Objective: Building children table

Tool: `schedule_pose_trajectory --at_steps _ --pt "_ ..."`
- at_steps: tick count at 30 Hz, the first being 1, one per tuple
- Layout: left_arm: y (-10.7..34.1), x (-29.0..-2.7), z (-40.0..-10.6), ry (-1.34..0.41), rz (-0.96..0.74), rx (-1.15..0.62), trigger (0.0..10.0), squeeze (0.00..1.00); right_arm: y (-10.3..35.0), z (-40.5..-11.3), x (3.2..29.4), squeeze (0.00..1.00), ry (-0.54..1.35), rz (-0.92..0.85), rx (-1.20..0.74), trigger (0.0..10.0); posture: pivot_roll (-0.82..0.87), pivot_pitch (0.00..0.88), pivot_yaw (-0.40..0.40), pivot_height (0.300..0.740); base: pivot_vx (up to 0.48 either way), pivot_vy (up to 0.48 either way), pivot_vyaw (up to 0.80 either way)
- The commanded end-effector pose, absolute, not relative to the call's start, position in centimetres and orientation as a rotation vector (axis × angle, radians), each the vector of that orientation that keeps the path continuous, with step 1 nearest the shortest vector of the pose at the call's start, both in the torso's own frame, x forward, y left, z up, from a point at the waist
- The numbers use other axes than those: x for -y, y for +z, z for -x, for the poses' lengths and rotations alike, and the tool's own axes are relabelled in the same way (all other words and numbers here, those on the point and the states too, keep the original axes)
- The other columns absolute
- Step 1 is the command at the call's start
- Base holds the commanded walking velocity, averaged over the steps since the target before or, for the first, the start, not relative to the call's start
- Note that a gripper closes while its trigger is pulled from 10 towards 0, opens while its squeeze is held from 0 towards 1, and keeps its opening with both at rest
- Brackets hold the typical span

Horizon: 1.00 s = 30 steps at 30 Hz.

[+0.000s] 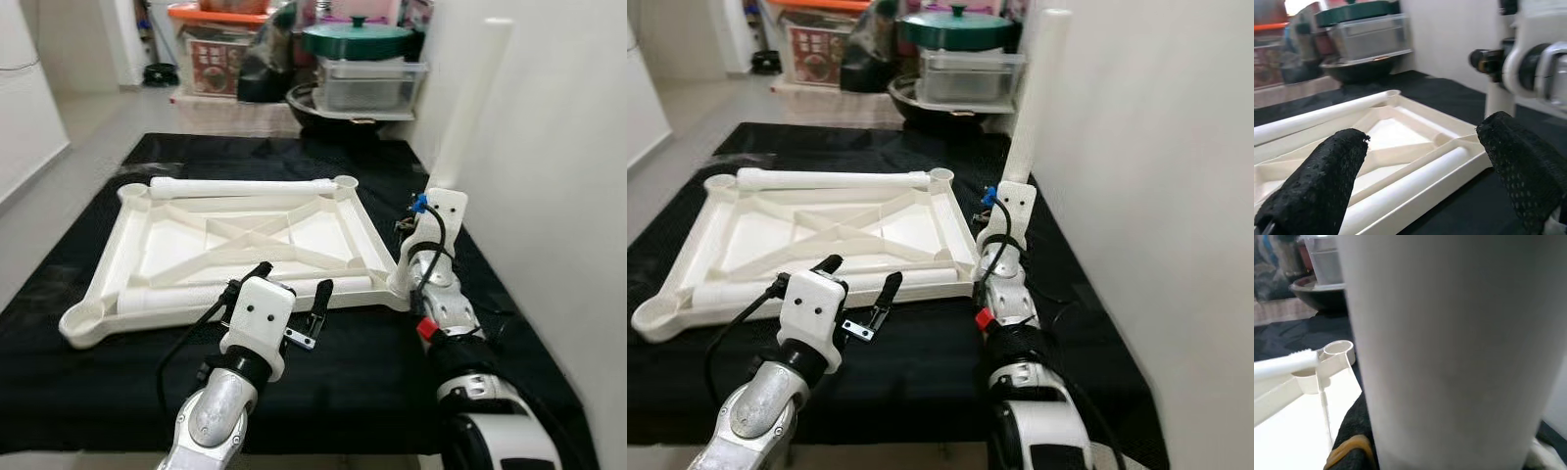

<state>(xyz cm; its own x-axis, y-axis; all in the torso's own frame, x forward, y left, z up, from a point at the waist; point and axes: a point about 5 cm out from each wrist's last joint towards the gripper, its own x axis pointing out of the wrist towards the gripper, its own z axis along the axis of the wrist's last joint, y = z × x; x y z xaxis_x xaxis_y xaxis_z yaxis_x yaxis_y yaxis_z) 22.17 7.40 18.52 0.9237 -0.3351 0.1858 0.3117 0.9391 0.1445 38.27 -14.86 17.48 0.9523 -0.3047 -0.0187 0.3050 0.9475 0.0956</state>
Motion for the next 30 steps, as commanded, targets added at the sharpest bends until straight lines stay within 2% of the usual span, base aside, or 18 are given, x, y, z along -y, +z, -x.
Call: schedule_pose_trajectory --at_steps 1,2,3,4,7,8,10,12,14,15,20,21,23,25,28,30 --pt "18.3 -7.2 -22.3 -0.336 -0.114 0.203 10.0 0.00 15.6 -38.1 13.8 0.00 -0.271 -0.190 -0.077 10.0 0.12 0.000 -0.079 0.740 0.000 0.000 0.00" --pt "18.3 -7.2 -22.3 -0.336 -0.114 0.203 10.0 0.00 15.6 -38.1 13.8 0.00 -0.271 -0.190 -0.077 10.0 0.12 0.000 -0.079 0.740 0.000 0.000 0.00" --pt "18.3 -7.2 -22.3 -0.337 -0.115 0.202 10.0 0.00 16.1 -38.3 13.2 0.28 -0.226 -0.200 -0.045 10.0 0.12 0.000 -0.078 0.740 0.000 0.000 0.00" --pt "18.3 -7.2 -22.3 -0.336 -0.114 0.202 10.0 0.00 16.7 -38.4 12.4 1.00 -0.163 -0.201 -0.003 10.0 0.12 0.000 -0.080 0.740 0.000 0.000 0.00" --pt "18.3 -7.2 -22.3 -0.335 -0.113 0.201 10.0 0.00 17.6 -38.6 11.5 1.00 -0.055 -0.182 0.063 10.0 0.12 0.000 -0.081 0.740 0.000 0.000 0.00" --pt "18.3 -7.3 -22.3 -0.335 -0.113 0.201 10.0 0.00 18.0 -38.5 11.3 0.00 -0.021 -0.167 0.082 10.0 0.12 0.000 -0.081 0.740 0.000 0.000 0.00" --pt "18.3 -7.3 -22.3 -0.336 -0.116 0.201 10.0 0.00 17.9 -38.4 10.6 0.00 0.180 -0.194 0.082 10.0 0.12 0.000 -0.082 0.740 0.000 0.000 0.00" --pt "18.3 -7.2 -22.3 -0.337 -0.116 0.201 10.0 0.00 17.6 -38.3 10.7 0.00 0.232 -0.208 0.069 10.0 0.12 0.000 -0.082 0.740 0.000 0.000 0.00" --pt "18.3 -7.2 -22.3 -0.335 -0.115 0.202 10.0 0.00 17.2 -38.2 11.0 0.00 0.371 -0.184 0.062 10.0 0.12 0.000 -0.084 0.740 0.000 0.000 0.00" --pt "18.3 -7.2 -22.3 -0.335 -0.115 0.202 10.0 0.00 17.2 -38.2 11.0 0.00 0.371 -0.184 0.062 10.0 0.12 0.000 -0.084 0.740 0.000 0.000 0.00" --pt "18.4 -7.4 -22.3 -0.330 -0.116 0.204 10.0 0.00 17.6 -37.6 11.5 0.00 0.794 -0.178 0.001 10.0 0.13 0.000 -0.083 0.740 0.000 0.000 0.00" --pt "18.4 -7.4 -22.3 -0.330 -0.116 0.204 10.0 0.00 17.6 -37.6 11.5 0.00 0.794 -0.178 0.001 10.0 0.13 0.000 -0.083 0.740 0.000 0.000 0.00" --pt "18.4 -7.4 -22.3 -0.331 -0.117 0.204 10.0 0.00 18.0 -37.2 11.2 0.00 0.944 -0.181 -0.015 10.0 0.13 0.000 -0.084 0.740 0.000 0.000 0.00" --pt "18.4 -7.4 -22.3 -0.331 -0.117 0.204 10.0 0.00 18.0 -37.2 11.2 0.00 0.944 -0.181 -0.015 10.0 0.13 0.000 -0.084 0.740 0.000 0.000 0.00" --pt "18.3 -7.4 -22.3 -0.332 -0.116 0.202 10.0 0.00 18.7 -36.8 10.4 0.00 1.133 -0.158 -0.038 10.0 0.13 0.000 -0.087 0.740 0.000 0.000 0.00" --pt "18.3 -7.4 -22.3 -0.332 -0.117 0.202 10.0 0.00 19.0 -36.7 10.0 0.00 1.181 -0.153 -0.036 10.0 0.13 0.000 -0.084 0.740 0.000 0.000 0.00"
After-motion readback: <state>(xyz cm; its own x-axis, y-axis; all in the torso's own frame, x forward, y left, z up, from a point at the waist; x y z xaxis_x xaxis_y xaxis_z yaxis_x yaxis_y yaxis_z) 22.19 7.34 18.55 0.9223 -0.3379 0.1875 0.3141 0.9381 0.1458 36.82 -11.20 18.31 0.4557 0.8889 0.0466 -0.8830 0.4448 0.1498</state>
